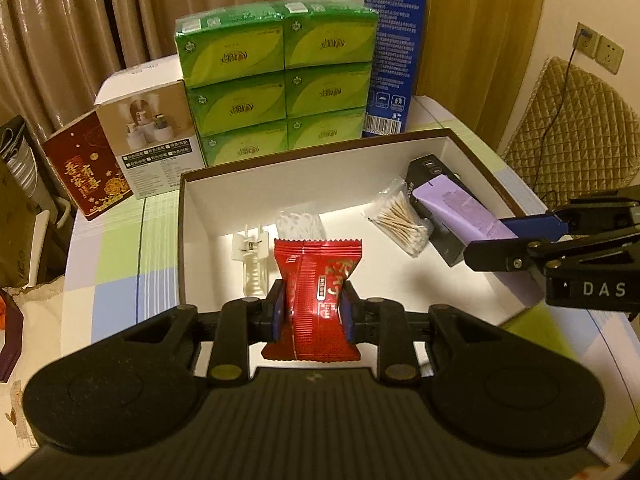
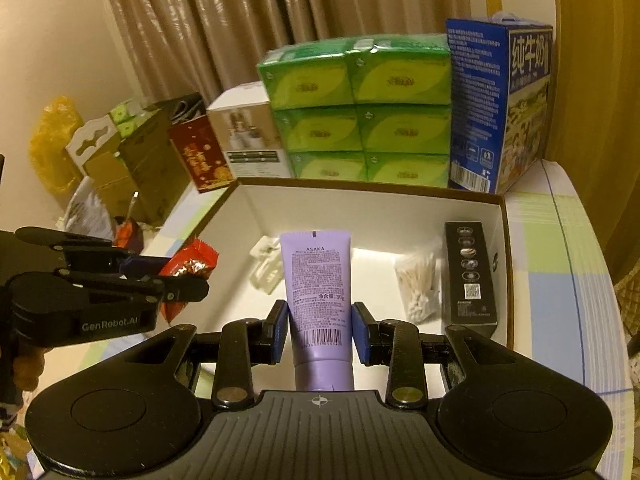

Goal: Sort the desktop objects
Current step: 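Carry the purple tube and red packet into the cardboard box with both tools, then lower both items into the box and open both tools to release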

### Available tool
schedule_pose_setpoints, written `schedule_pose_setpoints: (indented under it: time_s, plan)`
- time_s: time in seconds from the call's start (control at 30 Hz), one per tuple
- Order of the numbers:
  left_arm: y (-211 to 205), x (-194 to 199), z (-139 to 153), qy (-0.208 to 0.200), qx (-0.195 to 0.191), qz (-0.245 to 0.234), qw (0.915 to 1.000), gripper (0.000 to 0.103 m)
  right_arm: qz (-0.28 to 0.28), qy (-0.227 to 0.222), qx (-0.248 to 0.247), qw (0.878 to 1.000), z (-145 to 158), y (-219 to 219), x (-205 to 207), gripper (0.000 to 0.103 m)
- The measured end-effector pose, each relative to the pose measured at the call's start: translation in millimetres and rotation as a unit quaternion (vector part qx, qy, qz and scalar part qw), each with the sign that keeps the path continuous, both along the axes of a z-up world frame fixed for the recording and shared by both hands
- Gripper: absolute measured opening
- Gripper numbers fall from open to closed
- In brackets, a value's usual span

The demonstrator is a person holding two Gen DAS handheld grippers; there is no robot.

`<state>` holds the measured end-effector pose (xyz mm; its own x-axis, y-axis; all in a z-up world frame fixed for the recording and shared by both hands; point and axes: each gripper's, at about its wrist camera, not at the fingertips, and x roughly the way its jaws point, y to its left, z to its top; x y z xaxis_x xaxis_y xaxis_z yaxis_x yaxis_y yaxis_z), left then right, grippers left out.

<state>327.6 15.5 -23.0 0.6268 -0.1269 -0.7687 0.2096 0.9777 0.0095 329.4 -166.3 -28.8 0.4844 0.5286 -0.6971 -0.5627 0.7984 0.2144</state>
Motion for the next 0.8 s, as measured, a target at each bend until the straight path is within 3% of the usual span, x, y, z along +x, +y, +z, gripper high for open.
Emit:
schedule_pose_setpoints:
  time_s: [0.8]
  plan:
    - [-17, 100, -79, 0.111, 0.018, 0.015, 0.9935, 0.023, -0.068, 0.095, -0.074, 0.99, -80, 28, 88, 0.031]
